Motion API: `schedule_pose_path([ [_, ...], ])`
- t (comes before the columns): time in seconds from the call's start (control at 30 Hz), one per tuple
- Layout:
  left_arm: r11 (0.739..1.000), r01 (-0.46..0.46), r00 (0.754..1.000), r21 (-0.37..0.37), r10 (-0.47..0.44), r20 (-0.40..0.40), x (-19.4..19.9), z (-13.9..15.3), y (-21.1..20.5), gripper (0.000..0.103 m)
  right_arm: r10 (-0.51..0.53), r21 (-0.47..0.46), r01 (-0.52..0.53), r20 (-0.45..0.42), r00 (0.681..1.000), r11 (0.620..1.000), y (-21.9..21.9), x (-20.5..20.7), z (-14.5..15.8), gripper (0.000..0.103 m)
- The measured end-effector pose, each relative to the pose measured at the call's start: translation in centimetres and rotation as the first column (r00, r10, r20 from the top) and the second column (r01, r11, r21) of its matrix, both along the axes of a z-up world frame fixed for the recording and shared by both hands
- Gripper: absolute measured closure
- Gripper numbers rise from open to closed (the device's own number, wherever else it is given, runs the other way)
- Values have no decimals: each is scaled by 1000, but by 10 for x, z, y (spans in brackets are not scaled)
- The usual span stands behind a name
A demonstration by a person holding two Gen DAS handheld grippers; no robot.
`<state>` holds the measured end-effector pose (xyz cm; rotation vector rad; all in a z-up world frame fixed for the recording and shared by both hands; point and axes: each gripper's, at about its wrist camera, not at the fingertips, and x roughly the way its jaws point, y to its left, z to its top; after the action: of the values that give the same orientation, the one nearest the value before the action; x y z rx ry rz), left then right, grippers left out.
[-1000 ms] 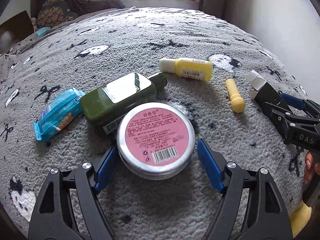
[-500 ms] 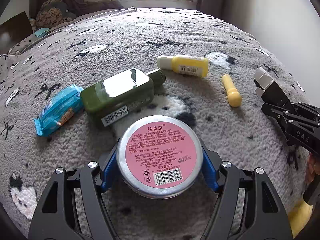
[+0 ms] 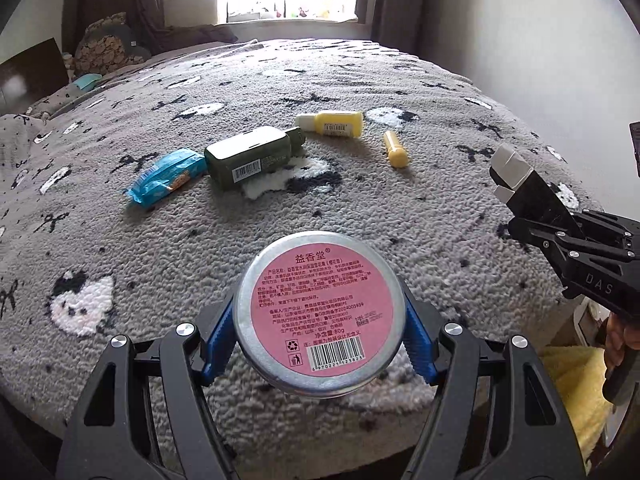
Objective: Collect trash
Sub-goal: 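Lower the tin and black box past the bed edge toward the bin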
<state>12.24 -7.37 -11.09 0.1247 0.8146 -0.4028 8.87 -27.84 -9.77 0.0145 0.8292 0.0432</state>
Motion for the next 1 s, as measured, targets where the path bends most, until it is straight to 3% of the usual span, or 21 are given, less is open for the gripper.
schedule_pose_path([
  [0.23, 1000, 8, 998, -4, -8, 57, -52, 15, 17, 36, 45, 17, -46, 40, 998, 999, 21, -49, 11, 77],
  [0.47, 999, 25, 997, 24, -27, 68, -97, 6, 31, 36, 84, 43, -87, 68, 994, 995, 45, -89, 11, 77],
  [0.7, 998, 41, 999, 37, -41, 16, -127, -19, 43, 36, 124, 62, -124, 6, 992, 990, 65, -117, -15, 77],
  [1.0, 998, 46, 993, 53, -39, -116, -144, -70, 50, 36, 169, 78, -160, -132, 977, 984, 81, -131, -66, 77],
])
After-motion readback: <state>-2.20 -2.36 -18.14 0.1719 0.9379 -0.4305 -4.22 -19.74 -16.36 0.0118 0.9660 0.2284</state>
